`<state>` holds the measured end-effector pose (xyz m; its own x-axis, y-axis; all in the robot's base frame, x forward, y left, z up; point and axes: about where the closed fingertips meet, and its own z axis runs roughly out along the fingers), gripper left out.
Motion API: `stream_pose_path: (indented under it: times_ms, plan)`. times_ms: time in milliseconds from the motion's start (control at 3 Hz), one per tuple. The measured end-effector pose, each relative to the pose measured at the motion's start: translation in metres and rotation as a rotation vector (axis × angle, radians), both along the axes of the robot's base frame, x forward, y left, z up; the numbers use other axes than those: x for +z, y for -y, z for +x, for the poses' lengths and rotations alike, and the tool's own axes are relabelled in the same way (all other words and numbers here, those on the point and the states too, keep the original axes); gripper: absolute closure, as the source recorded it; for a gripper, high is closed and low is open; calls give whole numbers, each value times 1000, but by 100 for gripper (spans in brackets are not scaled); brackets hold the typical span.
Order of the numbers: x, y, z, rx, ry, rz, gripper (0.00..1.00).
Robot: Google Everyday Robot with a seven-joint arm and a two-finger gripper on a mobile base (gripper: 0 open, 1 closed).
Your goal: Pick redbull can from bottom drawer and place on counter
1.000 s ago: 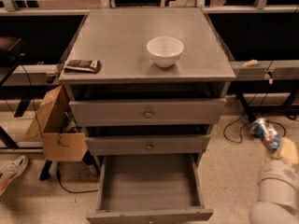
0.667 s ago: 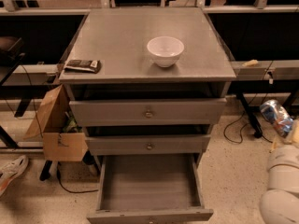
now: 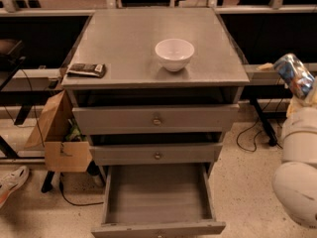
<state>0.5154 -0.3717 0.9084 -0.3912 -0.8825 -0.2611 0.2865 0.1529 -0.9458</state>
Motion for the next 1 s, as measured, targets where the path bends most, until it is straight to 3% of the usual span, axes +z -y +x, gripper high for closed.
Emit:
stream_pose_path:
  times_ms: [333, 1000]
  plan:
    - [58, -34, 22, 32, 101, -48, 100]
    - [65, -36, 29, 39, 119, -50, 100]
